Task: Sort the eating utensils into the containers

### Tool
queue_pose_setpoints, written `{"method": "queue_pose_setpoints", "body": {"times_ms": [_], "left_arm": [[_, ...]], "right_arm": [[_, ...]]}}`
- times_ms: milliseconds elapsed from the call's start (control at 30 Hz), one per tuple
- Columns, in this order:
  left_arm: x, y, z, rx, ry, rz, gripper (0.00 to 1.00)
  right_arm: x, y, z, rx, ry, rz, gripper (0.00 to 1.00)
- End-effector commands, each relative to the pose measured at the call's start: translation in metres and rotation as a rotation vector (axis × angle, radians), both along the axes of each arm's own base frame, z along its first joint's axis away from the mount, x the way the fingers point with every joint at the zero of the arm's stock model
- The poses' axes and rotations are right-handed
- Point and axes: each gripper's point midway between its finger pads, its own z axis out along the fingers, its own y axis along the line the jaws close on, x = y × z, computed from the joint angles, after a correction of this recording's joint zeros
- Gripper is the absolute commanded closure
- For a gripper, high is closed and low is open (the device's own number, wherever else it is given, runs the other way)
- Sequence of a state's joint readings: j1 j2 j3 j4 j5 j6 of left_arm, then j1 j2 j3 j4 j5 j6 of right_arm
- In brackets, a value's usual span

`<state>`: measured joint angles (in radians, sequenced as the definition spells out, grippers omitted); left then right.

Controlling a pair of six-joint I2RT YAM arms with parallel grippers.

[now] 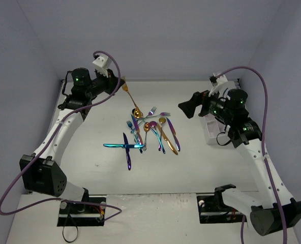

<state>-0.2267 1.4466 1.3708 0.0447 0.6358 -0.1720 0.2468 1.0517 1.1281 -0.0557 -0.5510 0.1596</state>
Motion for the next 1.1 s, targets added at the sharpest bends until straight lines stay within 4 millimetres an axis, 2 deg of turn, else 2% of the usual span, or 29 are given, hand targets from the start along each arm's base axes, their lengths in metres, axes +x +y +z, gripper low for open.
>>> {"method": "queue_pose_setpoints", "body": {"times_ms": [0, 200, 267, 433, 567, 733, 900, 1033, 1067], "left_arm": [[-0.050, -0.047, 0.075, -0.055, -0.214, -0.095, 1.00], [-0.074, -0.078, 0.097, -0.073, -0.266, -0.087, 1.00], [-0.079, -0.085, 0.098, -0.073, -0.271, -0.090, 1.00], [-0.086, -0.100, 0.096, -0.060, -0.272, -0.112, 1.00], [-0.093, -0.107, 0.097, -0.057, -0.282, -0.129, 1.00], [-0.094, -0.110, 0.092, -0.051, -0.270, -0.136, 1.00], [-0.095, -0.111, 0.091, -0.050, -0.265, -0.144, 1.00], [-0.094, -0.113, 0.082, -0.036, -0.243, -0.150, 1.00], [-0.093, -0.113, 0.080, -0.034, -0.237, -0.148, 1.00]], "right_arm": [[0.001, 0.040, 0.031, 0.037, -0.069, 0.082, 0.06], [0.007, 0.078, 0.024, -0.008, -0.058, 0.069, 0.13], [0.010, 0.081, 0.023, -0.016, -0.059, 0.053, 0.14], [0.008, 0.103, 0.023, -0.038, -0.068, 0.075, 0.18], [0.011, 0.112, 0.014, -0.065, -0.060, 0.070, 0.24], [0.010, 0.117, 0.007, -0.095, -0.062, 0.055, 0.41], [0.011, 0.113, 0.005, -0.112, -0.071, 0.026, 0.66], [0.012, 0.107, 0.008, -0.121, -0.089, 0.002, 0.92], [0.012, 0.106, 0.008, -0.125, -0.093, -0.006, 0.95]]}}
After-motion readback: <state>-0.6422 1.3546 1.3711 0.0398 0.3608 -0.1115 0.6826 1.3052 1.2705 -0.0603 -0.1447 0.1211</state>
